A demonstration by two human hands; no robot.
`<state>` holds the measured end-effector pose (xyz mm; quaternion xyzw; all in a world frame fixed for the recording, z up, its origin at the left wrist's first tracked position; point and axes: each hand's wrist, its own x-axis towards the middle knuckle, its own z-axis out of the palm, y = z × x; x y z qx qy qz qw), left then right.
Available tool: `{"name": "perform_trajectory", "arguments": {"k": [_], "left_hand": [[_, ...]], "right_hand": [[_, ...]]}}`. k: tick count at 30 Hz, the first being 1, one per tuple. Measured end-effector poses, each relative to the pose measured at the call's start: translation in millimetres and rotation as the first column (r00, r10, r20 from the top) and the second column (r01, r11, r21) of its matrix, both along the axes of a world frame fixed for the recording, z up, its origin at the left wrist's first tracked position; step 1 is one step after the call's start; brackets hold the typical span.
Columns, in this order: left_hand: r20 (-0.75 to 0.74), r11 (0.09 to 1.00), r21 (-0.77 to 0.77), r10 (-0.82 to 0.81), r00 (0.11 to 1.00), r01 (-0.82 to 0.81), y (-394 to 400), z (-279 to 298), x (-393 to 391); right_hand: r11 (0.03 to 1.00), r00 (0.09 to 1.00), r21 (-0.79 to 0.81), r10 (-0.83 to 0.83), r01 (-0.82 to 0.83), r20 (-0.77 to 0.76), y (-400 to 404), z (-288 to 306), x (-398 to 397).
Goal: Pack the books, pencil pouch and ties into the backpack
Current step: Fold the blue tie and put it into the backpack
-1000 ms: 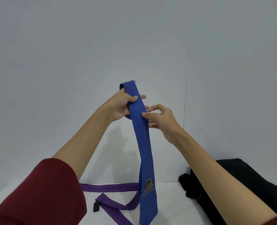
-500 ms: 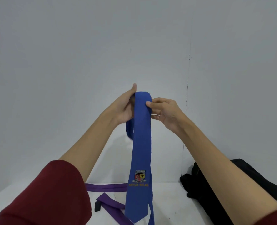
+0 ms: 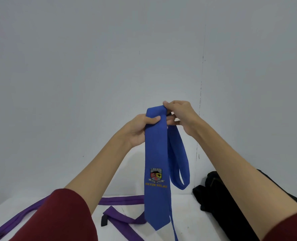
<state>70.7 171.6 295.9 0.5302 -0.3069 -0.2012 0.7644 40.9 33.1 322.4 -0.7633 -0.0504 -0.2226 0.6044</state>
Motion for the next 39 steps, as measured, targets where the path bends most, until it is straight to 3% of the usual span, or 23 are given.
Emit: {"name": "perform_trajectory", "arguments": {"k": [3,8,13,16,22,25,30,35,39], "left_hand": [[-0.065,0.996,-0.038,0.075,0.995,-0.078,-0.1,5.2,-2.0],[-0.115,0.977,-0.012,0.209,0.971,-0.212,-3.3,4.5,0.5],[-0.204,0.981,-0.07,0.162,0.965,-0.18,-0.8,4.0,-1.3],[-0.156,0.972,-0.078,0.209,0.965,-0.223,1.5,5.7,2.1],[-0.092,0.959,-0.096,0.259,0.961,-0.267,3.2,8.9,1.2],[-0.093,0.953,-0.095,0.278,0.956,-0.286,8.3,10.9,2.9],[-0.123,0.938,-0.123,0.308,0.943,-0.323,14.6,13.5,7.8],[-0.128,0.946,-0.078,0.303,0.944,-0.314,14.2,9.8,7.3],[-0.112,0.952,-0.059,0.293,0.949,-0.301,9.1,7.1,7.9]], "right_hand": [[0.993,0.997,-0.107,-0.049,0.044,-0.054,-0.2,-3.5,-4.6],[0.993,0.99,-0.096,0.056,-0.068,-0.126,0.7,-24.6,-8.4],[0.999,1.0,-0.028,-0.02,0.02,0.011,8.3,-42.6,-1.9],[0.995,0.991,-0.025,-0.096,0.099,0.091,10.1,-46.1,1.8],[0.995,0.996,-0.104,0.01,0.0,0.093,16.0,-49.9,2.0],[0.99,0.996,-0.109,0.088,-0.085,0.023,9.7,-51.2,0.0],[0.923,0.966,-0.313,0.168,-0.224,-0.196,-6.7,-74.0,0.0],[0.924,0.944,-0.284,0.176,-0.255,-0.278,-15.9,-88.9,4.1],[0.944,0.952,-0.222,0.19,-0.244,-0.239,-9.2,-85.3,4.0]]}}
